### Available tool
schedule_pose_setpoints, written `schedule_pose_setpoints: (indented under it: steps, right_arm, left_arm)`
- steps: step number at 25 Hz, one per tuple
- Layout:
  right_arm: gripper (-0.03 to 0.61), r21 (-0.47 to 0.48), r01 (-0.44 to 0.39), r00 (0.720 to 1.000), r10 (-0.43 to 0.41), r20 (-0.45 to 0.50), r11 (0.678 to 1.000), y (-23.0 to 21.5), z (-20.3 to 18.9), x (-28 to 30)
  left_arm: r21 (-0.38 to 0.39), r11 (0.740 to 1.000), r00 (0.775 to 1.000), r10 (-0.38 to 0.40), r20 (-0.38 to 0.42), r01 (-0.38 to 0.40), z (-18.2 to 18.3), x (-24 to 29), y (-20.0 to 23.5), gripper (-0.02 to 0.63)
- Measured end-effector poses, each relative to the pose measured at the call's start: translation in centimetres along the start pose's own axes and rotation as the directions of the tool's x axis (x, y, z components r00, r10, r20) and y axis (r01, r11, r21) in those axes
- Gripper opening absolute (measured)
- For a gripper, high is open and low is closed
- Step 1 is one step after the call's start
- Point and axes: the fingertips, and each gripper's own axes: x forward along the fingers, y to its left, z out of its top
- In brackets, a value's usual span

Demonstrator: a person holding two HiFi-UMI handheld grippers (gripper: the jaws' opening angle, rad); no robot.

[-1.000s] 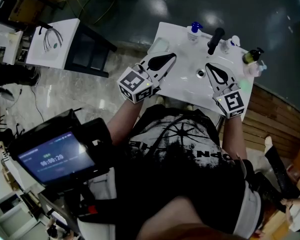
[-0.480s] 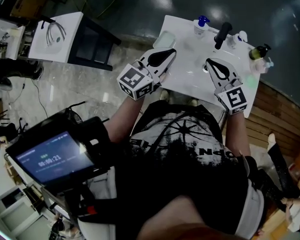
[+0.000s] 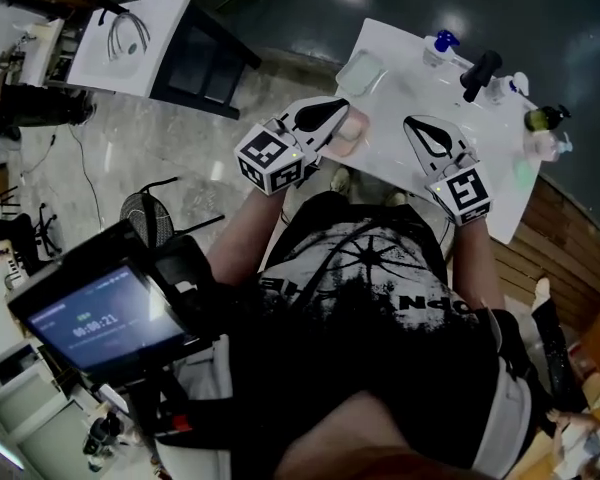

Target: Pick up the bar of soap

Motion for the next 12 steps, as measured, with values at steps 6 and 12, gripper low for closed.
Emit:
schedule_pose_setpoints:
  steps: [6,12]
  right_arm:
    - [0.018,-0.001,-0.059,0.997,0.059,-0.041,0.998,2.1,-0.4,4.2]
    - [0.029,-0.003,-0.099,0.990,0.098,-0.105,0.995,4.3,-2.3,6.6]
  left_arm:
    - [-0.059,0.998,0.998,0.026,-0.058,-0.029,-3.0,-2.9,2.6,0.012]
    - [-0.122,0.992,0.995,0.013,-0.101,-0.026,-5.8,-4.5,3.8,0.067]
